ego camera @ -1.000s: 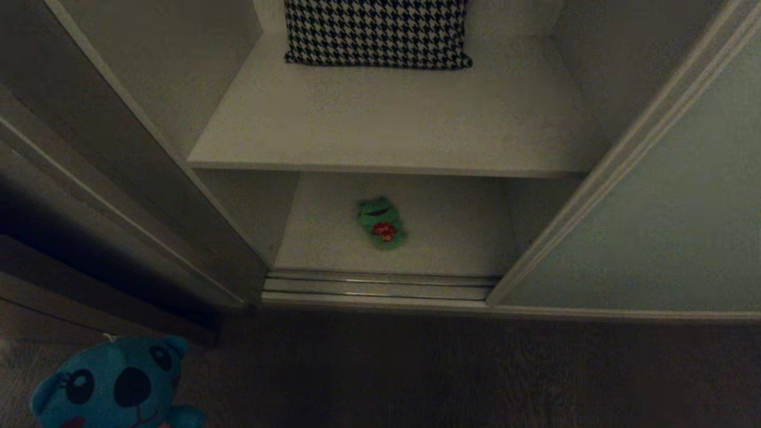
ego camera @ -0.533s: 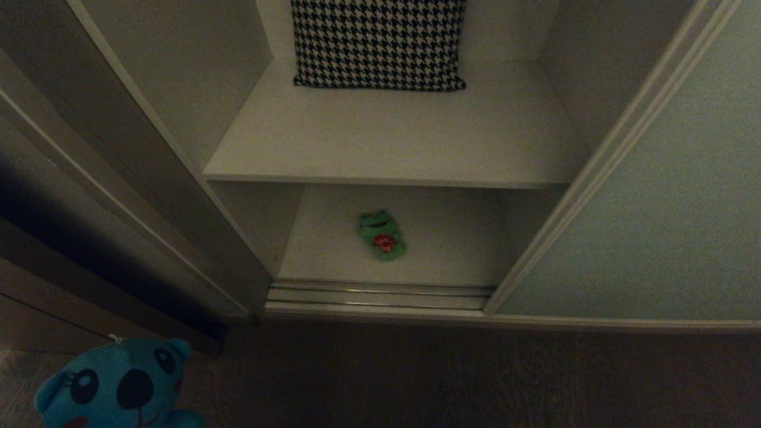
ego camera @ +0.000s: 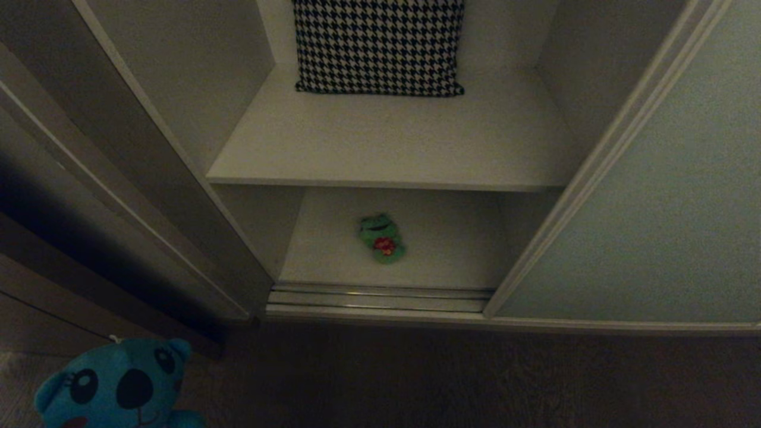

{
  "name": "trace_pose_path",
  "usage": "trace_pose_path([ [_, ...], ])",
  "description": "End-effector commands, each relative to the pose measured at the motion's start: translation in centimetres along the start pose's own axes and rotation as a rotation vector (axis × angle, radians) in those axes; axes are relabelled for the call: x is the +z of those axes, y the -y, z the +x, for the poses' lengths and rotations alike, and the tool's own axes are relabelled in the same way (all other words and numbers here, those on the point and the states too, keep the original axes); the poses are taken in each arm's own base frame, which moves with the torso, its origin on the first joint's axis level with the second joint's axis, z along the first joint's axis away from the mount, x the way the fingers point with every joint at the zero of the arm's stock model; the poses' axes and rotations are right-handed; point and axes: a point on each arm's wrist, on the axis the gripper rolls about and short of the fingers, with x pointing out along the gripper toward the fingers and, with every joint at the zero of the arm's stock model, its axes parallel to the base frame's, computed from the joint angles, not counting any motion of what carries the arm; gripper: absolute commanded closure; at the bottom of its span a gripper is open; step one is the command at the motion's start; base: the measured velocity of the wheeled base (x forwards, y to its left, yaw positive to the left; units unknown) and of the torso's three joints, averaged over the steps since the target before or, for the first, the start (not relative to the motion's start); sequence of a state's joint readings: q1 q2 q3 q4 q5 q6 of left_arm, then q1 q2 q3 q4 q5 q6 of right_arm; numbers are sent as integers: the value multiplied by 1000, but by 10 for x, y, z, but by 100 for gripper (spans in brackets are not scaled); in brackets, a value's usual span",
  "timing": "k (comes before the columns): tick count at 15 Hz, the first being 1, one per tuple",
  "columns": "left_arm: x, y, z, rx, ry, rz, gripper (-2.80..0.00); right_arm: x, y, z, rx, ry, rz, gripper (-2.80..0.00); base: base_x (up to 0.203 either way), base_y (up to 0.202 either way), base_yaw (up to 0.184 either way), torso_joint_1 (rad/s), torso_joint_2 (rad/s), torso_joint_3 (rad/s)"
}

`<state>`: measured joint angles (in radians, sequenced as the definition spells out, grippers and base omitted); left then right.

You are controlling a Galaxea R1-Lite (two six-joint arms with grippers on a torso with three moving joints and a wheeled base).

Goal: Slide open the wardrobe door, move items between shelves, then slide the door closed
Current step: Place the blue doll on the higher shelf

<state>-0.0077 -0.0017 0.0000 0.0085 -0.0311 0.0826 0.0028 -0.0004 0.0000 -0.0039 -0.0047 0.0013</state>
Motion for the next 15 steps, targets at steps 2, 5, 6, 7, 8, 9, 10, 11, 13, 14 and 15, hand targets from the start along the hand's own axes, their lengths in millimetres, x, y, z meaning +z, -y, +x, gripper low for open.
trace_pose_path([
  [2, 7, -1, -1, 5, 53, -3, 0, 0, 0, 0, 0, 3, 0, 0, 0, 0, 0, 0, 0, 0],
  [5, 33, -2, -9, 11, 164, -1, 0, 0, 0, 0, 0, 2, 0, 0, 0, 0, 0, 0, 0, 0],
  [6, 44, -3, -14, 8, 185, 0, 0, 0, 0, 0, 0, 3, 0, 0, 0, 0, 0, 0, 0, 0],
  [7, 55, -4, -19, -2, 201, 1, 0, 0, 0, 0, 0, 3, 0, 0, 0, 0, 0, 0, 0, 0],
  [8, 65, -4, -21, -18, 207, 2, 0, 0, 0, 0, 0, 3, 0, 0, 0, 0, 0, 0, 0, 0],
  [9, 77, -5, -19, -31, 190, 1, 0, 0, 0, 0, 0, 3, 0, 0, 0, 0, 0, 0, 0, 0],
  [10, 91, -6, -13, -39, 166, -6, 0, 0, 0, 0, 0, 2, 0, 0, 0, 0, 0, 0, 0, 0],
  [11, 109, -8, -5, -44, 150, -19, 0, 0, 0, 0, 0, 2, 0, 0, 0, 0, 0, 0, 0, 0],
  [13, 151, -12, 19, -51, 141, -51, 0, 0, 0, 0, 0, 3, 0, 0, 0, 0, 0, 0, 0, 0],
  [14, 170, -14, 34, -53, 145, -60, 0, 0, 0, 0, 0, 4, 0, 0, 0, 0, 0, 0, 0, 0],
  [15, 188, -16, 51, -58, 150, -66, 0, 0, 0, 0, 0, 3, 0, 0, 0, 0, 0, 0, 0, 0],
])
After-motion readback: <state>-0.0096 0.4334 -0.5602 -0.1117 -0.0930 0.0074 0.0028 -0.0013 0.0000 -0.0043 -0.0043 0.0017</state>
